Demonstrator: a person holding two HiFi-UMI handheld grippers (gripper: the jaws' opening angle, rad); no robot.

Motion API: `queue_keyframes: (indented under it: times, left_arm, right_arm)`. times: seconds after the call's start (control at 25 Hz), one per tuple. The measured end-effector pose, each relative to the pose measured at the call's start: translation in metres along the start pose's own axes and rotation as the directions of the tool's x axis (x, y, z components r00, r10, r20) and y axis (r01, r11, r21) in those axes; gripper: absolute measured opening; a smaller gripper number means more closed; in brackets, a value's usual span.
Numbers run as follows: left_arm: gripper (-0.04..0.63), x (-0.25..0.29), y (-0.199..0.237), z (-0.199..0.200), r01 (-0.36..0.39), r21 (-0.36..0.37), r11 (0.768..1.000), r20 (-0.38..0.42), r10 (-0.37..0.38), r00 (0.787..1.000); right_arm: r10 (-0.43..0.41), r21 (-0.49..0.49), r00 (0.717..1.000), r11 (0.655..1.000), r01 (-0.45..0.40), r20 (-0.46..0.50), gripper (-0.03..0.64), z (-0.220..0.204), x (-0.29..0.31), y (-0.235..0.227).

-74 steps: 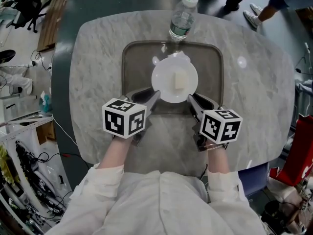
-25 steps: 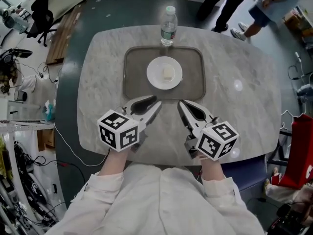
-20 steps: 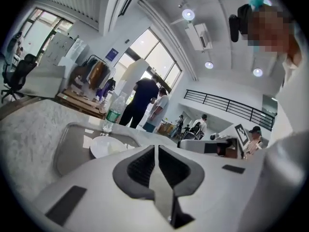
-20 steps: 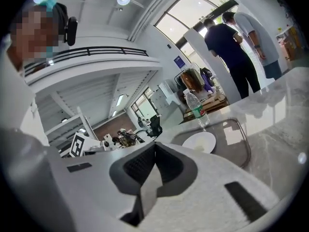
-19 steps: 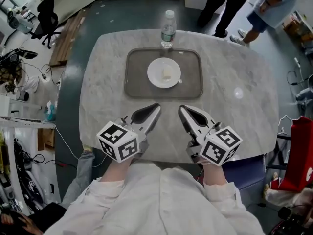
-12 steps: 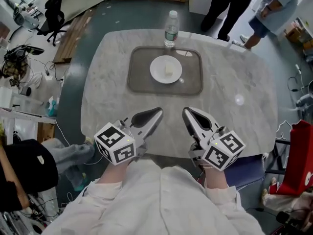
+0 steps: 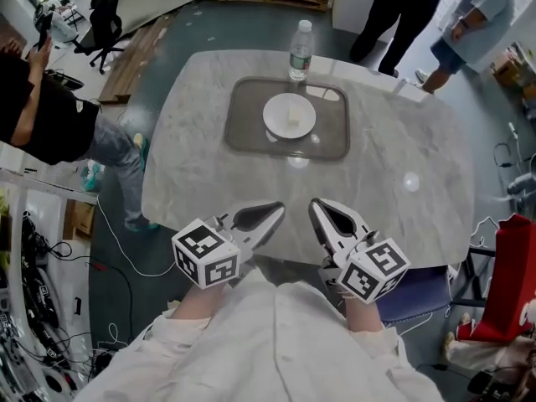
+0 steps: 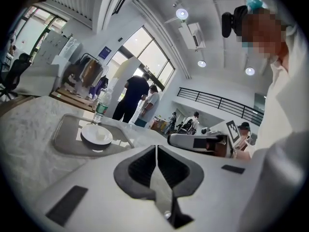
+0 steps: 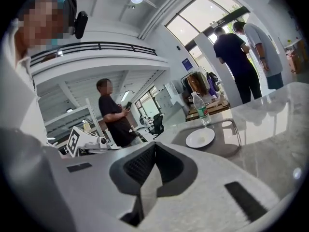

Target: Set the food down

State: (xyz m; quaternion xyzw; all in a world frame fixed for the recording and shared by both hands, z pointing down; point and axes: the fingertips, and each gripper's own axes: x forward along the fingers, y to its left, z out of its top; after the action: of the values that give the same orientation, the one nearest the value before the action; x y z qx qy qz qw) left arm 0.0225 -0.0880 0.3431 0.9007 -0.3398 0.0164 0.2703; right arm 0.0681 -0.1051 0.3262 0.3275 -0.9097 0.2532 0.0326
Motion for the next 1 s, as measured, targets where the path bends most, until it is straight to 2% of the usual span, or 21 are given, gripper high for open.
queue_keyframes:
  times: [0.28,0.48,0.76,1.0]
  left_arm:
    - [0.025,-0.002,-0.011,0.003,0.047,0.031,0.998,-0.02,-0.046,0.999]
    - [0.025,-0.01,-0.006,0.003,0.05,0.004,0.999,-0.039,-0.05,0.998]
    - [0.025,-0.019,-0.015,0.008,0.112,0.011,0.994,-0.051,-0.111,0.992]
    - [0.023,-0.025,-0.012,0.009,0.119,0.016,0.993,-0.048,-0.118,0.992]
  right_arm:
    - [-0.049,-0.041,0.998,0.998,0.051,0.042,0.003,0.019,-0.007,-0.007]
    - [-0.079,-0.013,0.996,0.997,0.08,0.041,0.003,0.011,0.002,0.0]
    - [-0.101,-0.018,0.993,0.995,0.102,0.059,0.003,0.014,0.007,0.02]
    - [-0.121,-0.021,0.991,0.992,0.123,0.06,0.003,0.007,0.007,0.024]
